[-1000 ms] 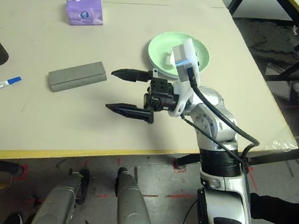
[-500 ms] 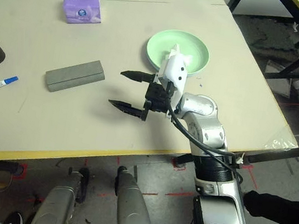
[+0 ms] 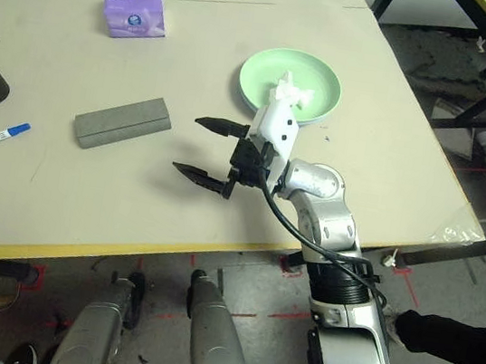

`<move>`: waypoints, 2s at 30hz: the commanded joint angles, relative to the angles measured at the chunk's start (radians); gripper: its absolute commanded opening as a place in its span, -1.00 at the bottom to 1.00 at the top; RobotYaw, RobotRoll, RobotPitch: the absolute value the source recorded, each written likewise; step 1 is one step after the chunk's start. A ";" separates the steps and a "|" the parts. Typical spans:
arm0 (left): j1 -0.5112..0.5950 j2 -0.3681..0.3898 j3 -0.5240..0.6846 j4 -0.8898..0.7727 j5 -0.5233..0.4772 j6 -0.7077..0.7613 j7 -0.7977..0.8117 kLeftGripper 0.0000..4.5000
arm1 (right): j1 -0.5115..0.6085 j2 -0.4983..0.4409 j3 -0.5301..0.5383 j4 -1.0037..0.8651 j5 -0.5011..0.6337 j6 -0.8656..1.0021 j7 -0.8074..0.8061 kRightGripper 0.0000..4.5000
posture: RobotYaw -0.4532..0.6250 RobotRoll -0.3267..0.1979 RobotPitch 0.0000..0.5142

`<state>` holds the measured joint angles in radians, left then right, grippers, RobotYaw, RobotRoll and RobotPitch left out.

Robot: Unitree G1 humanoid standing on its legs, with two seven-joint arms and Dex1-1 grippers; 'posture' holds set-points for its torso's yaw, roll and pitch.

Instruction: Organize and tidy the items on the table.

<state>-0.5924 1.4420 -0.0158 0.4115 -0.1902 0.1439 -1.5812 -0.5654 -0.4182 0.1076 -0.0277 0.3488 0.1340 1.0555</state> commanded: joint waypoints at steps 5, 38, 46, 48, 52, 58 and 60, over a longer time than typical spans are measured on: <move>0.006 -0.069 -0.034 0.008 0.104 -0.008 0.062 0.98 | 0.014 -0.001 0.010 -0.020 0.011 0.010 0.000 1.00 | -0.53 0.25 0.15; -0.022 -0.220 -0.068 0.156 0.276 -0.027 0.254 0.98 | 0.004 -0.039 -0.010 -0.101 0.063 0.090 -0.020 1.00 | -0.59 0.25 0.11; -0.026 -0.249 -0.086 0.195 0.291 -0.005 0.250 0.98 | -0.005 -0.045 -0.016 -0.100 0.066 0.092 -0.020 1.00 | -0.61 0.25 0.08; -0.025 -0.254 -0.088 0.205 0.292 -0.008 0.252 0.98 | -0.004 -0.048 -0.018 -0.102 0.067 0.092 -0.020 1.00 | -0.63 0.25 0.05; -0.029 -0.264 -0.090 0.232 0.299 -0.020 0.261 0.98 | -0.008 -0.055 -0.025 -0.109 0.071 0.098 -0.023 1.00 | -0.63 0.25 0.05; -0.033 -0.280 -0.095 0.284 0.311 -0.049 0.279 0.98 | -0.013 -0.065 -0.030 -0.119 0.080 0.103 -0.028 1.00 | -0.65 0.25 -0.01; -0.033 -0.285 -0.094 0.296 0.311 -0.055 0.280 0.98 | -0.015 -0.068 -0.031 -0.122 0.084 0.106 -0.029 1.00 | -0.65 0.25 0.00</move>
<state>-0.6442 1.1670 -0.0938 0.6755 0.1018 0.0924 -1.3062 -0.5774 -0.4792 0.0870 -0.1189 0.4183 0.2292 1.0258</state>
